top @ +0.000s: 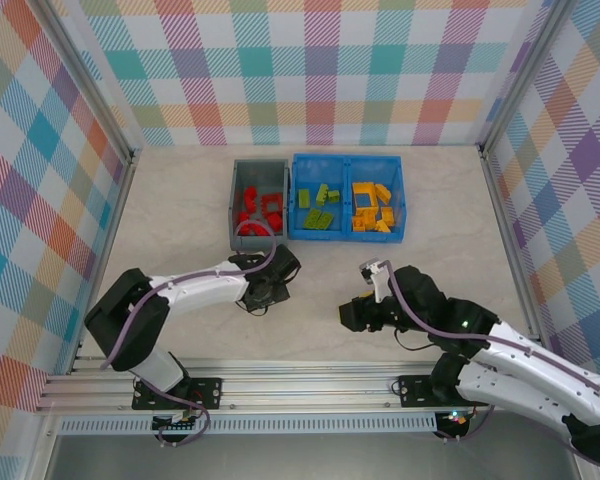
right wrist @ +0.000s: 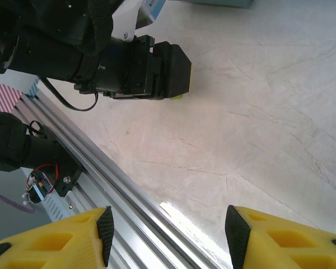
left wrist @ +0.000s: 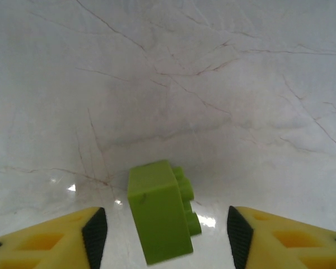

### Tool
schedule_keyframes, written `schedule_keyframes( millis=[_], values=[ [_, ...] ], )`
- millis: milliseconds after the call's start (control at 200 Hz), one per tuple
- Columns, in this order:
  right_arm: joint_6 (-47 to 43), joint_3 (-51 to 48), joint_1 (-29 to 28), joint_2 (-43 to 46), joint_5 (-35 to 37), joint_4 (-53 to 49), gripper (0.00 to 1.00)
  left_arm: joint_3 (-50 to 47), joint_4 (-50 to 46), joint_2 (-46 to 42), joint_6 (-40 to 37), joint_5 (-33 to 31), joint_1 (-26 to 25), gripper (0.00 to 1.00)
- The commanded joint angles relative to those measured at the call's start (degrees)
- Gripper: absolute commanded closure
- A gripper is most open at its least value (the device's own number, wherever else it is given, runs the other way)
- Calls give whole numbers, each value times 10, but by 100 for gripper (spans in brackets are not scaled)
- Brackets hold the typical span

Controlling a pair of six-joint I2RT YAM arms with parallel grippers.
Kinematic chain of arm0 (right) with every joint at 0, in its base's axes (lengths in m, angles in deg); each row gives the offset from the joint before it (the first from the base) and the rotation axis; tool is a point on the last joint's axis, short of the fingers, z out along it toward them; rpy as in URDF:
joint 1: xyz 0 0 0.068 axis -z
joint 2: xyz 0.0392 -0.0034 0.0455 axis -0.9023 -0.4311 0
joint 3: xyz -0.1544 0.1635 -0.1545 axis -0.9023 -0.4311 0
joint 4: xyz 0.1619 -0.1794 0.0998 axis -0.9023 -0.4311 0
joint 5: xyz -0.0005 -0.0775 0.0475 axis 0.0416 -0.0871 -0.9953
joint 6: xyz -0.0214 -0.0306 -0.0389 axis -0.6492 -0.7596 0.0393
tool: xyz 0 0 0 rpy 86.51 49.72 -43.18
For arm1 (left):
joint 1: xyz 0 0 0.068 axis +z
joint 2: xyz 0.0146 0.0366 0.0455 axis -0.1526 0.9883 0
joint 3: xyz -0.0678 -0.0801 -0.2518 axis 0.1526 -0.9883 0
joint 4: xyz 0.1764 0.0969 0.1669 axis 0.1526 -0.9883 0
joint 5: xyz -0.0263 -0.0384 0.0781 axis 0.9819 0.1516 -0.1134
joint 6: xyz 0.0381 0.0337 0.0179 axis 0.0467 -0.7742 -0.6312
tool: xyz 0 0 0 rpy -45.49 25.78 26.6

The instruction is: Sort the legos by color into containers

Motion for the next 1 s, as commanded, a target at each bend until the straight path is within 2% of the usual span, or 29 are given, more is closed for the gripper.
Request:
schedule_keyframes(
  millis=[0, 185, 330, 370, 495, 600, 690, 775, 995],
  values=[
    [22, -7, -6, -11, -9, 23, 43, -5, 19, 20, -2, 1, 8, 49],
    [24, 1, -9, -39, -8, 38, 44, 2, 12, 23, -4, -18, 8, 68],
    [18, 29, -10, -49, 14, 34, 44, 30, -16, -14, -30, -35, -1, 77],
    [14, 50, -10, -57, 37, 18, 44, 55, -32, -18, -47, -34, -5, 77],
    [11, 151, -9, -103, 174, -65, 45, 178, -93, 1, -104, -25, -15, 78],
    [-1, 224, 6, -141, 237, -86, 44, 283, -114, 35, -146, -12, -14, 78],
    [12, 279, 44, -177, 245, -104, 44, 381, -128, 83, -179, -2, -9, 77],
    [19, 313, 86, -208, 214, -104, 44, 454, -128, 137, -204, 19, 9, 77],
    [18, 344, 126, -262, 156, -61, 44, 607, -84, 278, -255, 106, 72, 77]
  ],
)
